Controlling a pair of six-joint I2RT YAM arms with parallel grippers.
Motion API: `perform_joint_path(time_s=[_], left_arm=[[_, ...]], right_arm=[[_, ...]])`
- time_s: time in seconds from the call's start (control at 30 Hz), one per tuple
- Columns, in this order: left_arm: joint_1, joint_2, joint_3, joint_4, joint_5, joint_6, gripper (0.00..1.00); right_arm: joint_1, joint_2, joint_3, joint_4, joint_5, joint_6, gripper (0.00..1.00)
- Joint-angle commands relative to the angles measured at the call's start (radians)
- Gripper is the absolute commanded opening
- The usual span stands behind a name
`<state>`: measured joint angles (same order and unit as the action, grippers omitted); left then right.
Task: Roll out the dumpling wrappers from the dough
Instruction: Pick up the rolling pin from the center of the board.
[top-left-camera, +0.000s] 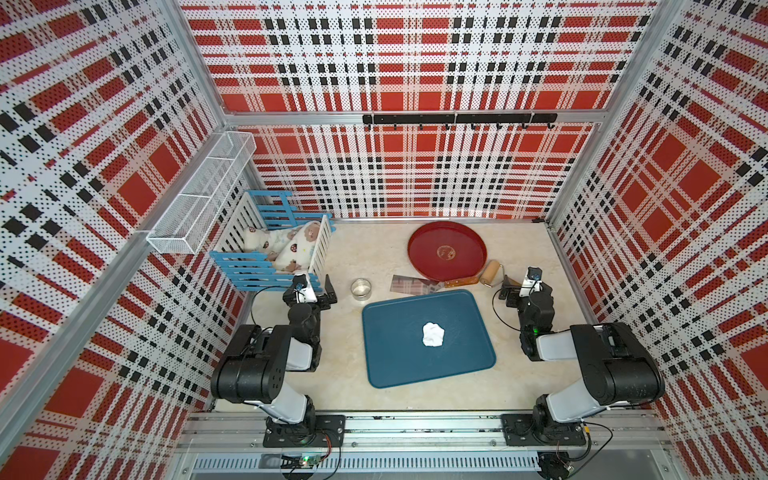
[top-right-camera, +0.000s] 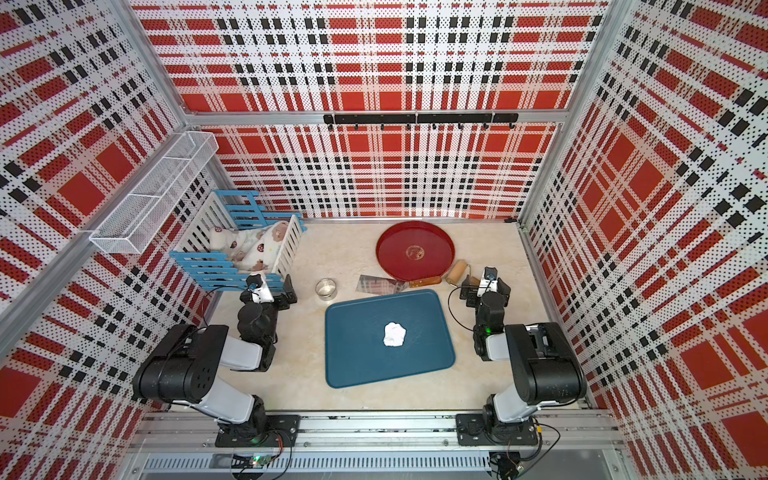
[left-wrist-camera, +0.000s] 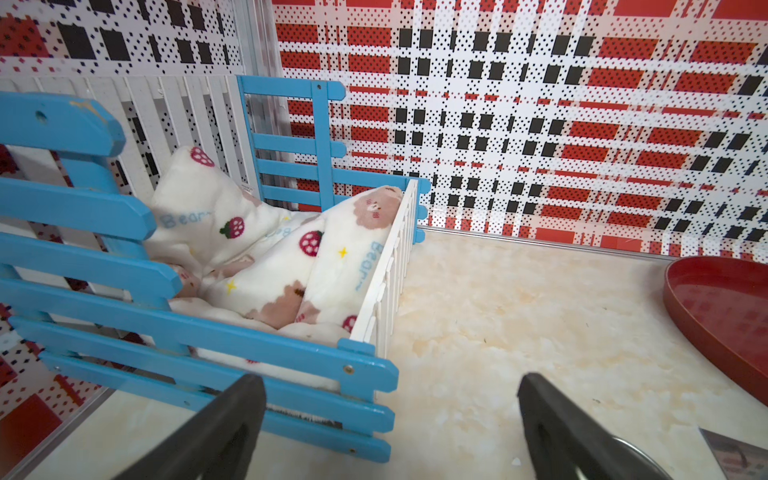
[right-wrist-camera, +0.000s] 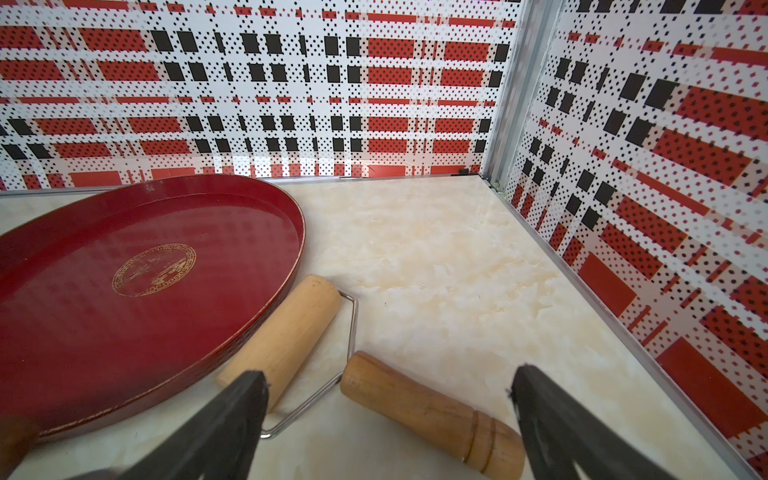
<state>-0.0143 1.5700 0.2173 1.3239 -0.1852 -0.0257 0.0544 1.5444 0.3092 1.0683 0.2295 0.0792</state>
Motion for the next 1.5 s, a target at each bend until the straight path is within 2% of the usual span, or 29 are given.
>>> perform_joint_path(time_s=[0.0, 0.17, 0.33, 0.53, 0.7, 0.83, 0.93, 1.07, 1.17, 1.3, 1.47], left_arm=[[0.008, -0.001, 0.008, 0.028, 0.019, -0.006, 0.99], [0.008, -0.005, 0.005, 0.028, 0.003, -0.009, 0.99], [-0.017, -0.104, -0.006, -0.019, -0.097, -0.016, 0.99], [-0.024, -0.288, -0.012, -0.148, -0.096, -0.031, 0.99], [0.009, -0.456, 0.035, -0.348, -0.157, -0.287, 0.99], [0.039, -0.527, 0.08, -0.472, -0.111, -0.449, 0.99], [0.045, -0.554, 0.072, -0.525, -0.155, -0.612, 0.99], [0.055, -0.541, 0.091, -0.525, 0.014, -0.621, 0.99], [-0.001, -0.491, 0.135, -0.525, 0.111, -0.61, 0.99], [-0.151, -0.416, 0.189, -0.526, 0.162, -0.565, 0.99], [-0.353, -0.317, 0.247, -0.525, 0.185, -0.553, 0.99]], right_arm=[[-0.007, 0.001, -0.012, 0.024, 0.009, 0.007, 0.99], [-0.006, -0.002, -0.012, 0.024, 0.01, 0.005, 0.97], [-0.006, -0.15, 0.092, -0.282, 0.065, 0.03, 0.95], [-0.007, -0.304, 0.198, -0.562, 0.054, 0.093, 0.95], [-0.006, -0.412, 0.266, -0.78, 0.017, 0.189, 0.95], [-0.007, -0.52, 0.265, -0.886, -0.063, 0.26, 0.95], [-0.006, -0.585, 0.265, -0.959, -0.132, 0.324, 0.92], [-0.007, -0.622, 0.265, -1.01, -0.262, 0.385, 0.85], [-0.007, -0.615, 0.262, -1.015, -0.36, 0.427, 0.83], [0.011, -0.568, 0.266, -1.011, -0.431, 0.467, 0.83], [0.104, -0.456, 0.31, -1.016, -0.41, 0.507, 0.83]])
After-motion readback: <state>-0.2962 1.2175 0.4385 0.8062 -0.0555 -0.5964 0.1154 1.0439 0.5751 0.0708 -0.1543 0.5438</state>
